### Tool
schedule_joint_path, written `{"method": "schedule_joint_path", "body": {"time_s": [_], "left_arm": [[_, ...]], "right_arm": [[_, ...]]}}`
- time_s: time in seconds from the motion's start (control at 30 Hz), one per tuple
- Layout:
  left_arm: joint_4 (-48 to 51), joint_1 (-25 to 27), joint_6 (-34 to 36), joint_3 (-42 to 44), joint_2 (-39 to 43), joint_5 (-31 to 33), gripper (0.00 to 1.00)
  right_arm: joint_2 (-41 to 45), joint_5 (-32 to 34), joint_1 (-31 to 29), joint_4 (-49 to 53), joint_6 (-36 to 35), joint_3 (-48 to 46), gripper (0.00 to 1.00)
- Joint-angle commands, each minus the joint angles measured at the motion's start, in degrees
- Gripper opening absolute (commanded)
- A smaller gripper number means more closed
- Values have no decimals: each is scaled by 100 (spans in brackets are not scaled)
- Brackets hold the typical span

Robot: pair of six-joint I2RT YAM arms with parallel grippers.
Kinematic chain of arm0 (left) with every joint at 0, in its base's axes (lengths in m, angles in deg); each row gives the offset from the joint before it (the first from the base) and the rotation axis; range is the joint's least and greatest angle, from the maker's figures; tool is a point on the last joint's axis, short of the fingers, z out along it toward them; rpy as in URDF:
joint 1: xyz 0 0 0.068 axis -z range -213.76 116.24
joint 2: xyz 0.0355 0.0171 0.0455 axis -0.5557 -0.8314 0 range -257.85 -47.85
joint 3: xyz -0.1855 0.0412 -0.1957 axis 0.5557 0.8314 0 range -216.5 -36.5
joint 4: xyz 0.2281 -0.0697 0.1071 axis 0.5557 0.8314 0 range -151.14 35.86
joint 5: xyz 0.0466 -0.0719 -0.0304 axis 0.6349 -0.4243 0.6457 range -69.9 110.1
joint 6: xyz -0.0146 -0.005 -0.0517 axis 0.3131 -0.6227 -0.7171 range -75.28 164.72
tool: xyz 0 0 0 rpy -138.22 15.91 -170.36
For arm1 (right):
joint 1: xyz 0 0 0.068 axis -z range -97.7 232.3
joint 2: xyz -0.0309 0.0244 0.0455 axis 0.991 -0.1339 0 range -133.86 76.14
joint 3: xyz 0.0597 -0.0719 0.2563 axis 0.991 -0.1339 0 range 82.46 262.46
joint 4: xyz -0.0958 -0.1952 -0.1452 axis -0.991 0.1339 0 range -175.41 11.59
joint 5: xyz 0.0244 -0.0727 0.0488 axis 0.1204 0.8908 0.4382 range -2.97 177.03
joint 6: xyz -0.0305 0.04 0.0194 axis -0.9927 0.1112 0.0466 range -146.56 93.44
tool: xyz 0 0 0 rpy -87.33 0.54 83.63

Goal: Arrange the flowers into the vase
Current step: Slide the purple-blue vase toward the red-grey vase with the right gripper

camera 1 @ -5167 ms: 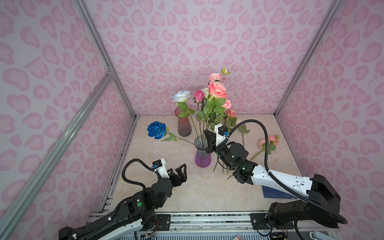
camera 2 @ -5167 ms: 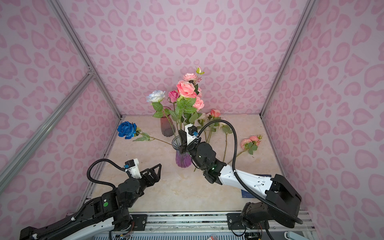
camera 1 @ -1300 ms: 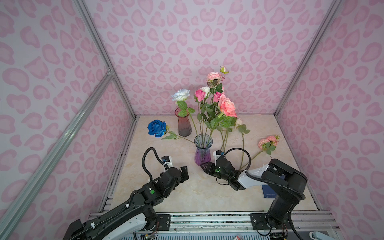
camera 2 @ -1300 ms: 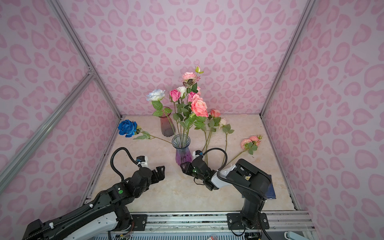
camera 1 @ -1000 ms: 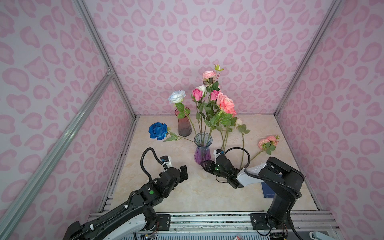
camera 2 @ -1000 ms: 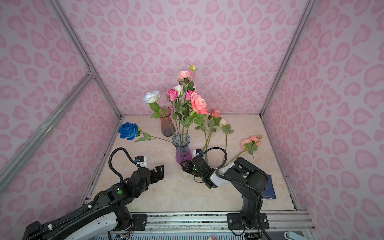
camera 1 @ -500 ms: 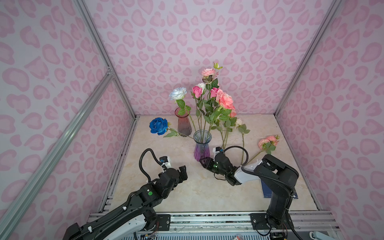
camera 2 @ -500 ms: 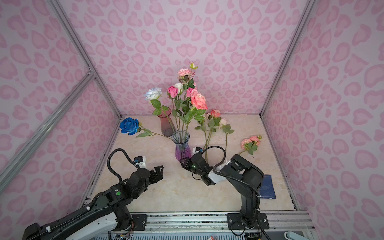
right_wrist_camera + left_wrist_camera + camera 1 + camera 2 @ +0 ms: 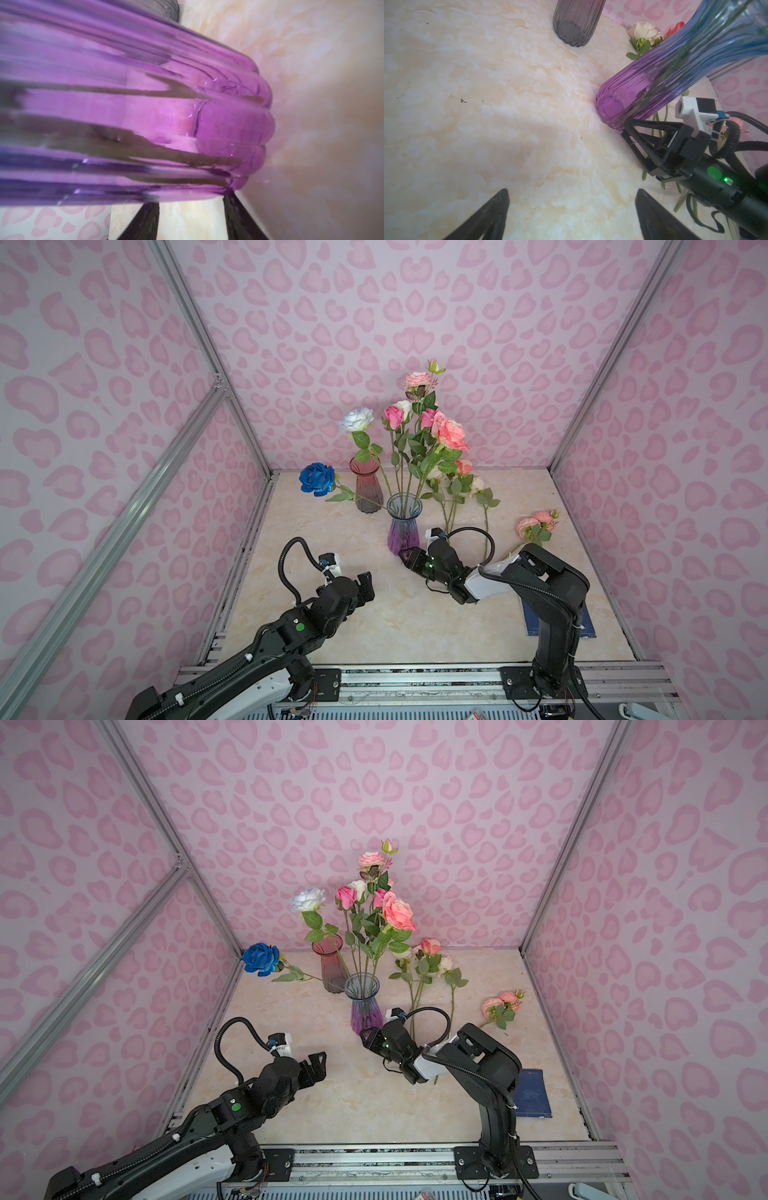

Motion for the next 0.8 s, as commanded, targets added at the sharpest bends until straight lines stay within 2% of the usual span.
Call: {"method": "schedule_joint_path", "body": {"time_s": [0.0,0.77], "left_arm": [[-2,-6,49,-9,5,109,96],[-81,-14,167,-13,18,125,95]], "right_arm": [[-81,25,34,40,-139,121,51],[-672,120,272,319,-101,955,51]]}}
